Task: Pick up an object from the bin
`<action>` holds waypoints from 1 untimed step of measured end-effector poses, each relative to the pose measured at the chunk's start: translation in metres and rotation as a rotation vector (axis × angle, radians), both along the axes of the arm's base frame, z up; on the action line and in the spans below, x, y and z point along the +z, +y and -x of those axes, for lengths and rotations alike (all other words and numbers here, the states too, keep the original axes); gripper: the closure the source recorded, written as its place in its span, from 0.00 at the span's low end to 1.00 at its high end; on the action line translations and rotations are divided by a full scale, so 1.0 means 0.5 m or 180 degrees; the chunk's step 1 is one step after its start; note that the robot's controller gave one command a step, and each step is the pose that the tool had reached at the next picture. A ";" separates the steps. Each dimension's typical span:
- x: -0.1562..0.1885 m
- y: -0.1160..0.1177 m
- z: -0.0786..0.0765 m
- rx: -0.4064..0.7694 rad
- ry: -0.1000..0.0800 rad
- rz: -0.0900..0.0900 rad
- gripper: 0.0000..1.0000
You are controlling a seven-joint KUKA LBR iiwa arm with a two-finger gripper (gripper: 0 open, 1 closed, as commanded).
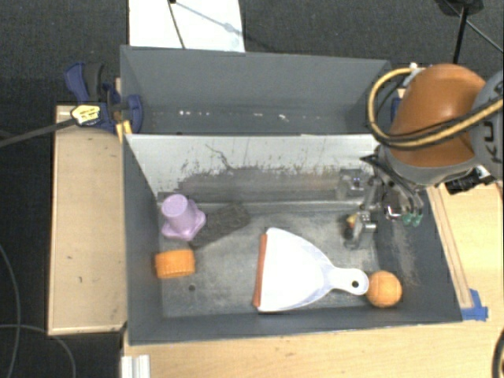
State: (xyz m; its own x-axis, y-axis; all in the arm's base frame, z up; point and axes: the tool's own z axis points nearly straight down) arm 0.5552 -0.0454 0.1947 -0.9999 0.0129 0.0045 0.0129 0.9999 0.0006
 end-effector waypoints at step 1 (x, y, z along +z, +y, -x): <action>0.010 0.000 -0.003 0.0006 -0.0026 0.0002 0.00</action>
Offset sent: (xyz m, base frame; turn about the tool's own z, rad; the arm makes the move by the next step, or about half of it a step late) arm -0.0756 -0.0393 -0.1247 -0.2080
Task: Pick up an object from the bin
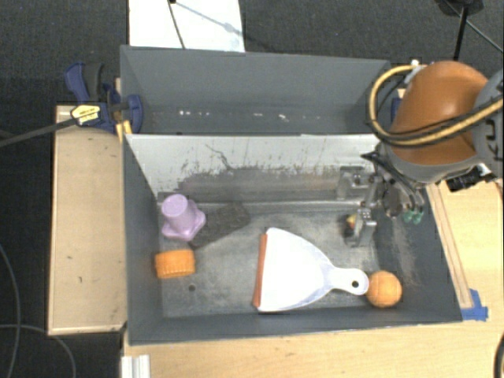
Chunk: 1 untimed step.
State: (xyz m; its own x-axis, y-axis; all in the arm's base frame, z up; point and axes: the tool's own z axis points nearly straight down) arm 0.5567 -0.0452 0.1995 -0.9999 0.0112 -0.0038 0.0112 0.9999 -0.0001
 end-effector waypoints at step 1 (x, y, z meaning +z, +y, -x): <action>-0.112 -0.034 0.066 0.0312 -0.0009 0.0002 0.00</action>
Offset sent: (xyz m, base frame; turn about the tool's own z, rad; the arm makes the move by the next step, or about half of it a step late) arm -0.0739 -0.0375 -0.0477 -0.1636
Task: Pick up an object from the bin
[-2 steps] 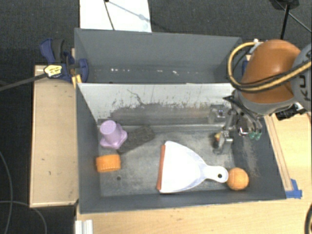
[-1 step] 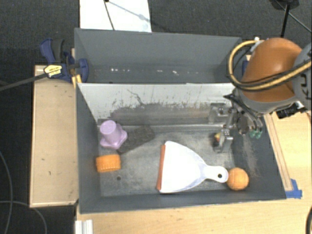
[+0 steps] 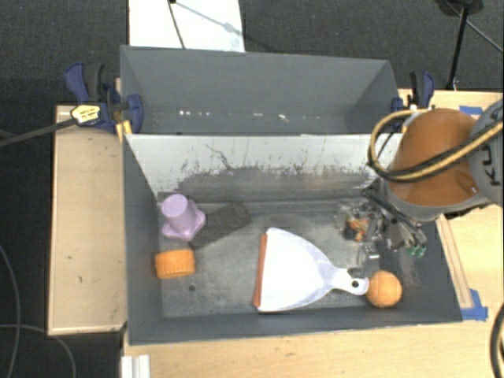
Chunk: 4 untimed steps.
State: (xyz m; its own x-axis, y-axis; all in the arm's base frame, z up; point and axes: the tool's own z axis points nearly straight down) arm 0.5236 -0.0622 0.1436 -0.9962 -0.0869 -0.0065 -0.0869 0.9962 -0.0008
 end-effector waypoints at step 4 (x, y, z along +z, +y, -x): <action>-0.146 0.048 0.093 0.0494 0.0008 0.0003 1.00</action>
Offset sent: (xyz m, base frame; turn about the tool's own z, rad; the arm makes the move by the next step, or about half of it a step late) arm -0.0454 0.0158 -0.0182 -0.0645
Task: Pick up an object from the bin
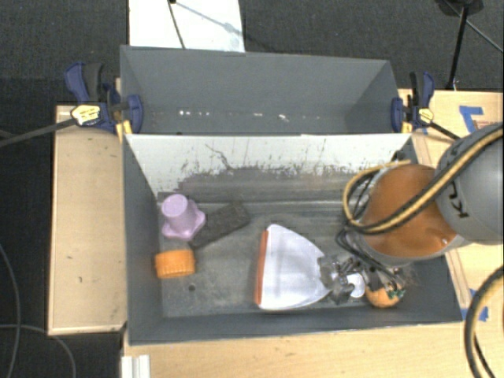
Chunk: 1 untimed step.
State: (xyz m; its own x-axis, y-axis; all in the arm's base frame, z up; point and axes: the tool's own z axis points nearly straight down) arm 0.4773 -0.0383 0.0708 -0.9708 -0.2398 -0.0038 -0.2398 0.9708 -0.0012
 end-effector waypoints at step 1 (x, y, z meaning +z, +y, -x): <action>0.000 0.000 0.000 0.0001 0.0000 0.0000 1.00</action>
Offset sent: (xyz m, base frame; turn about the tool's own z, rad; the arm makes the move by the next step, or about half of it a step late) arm -0.0001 0.0000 0.1251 0.0000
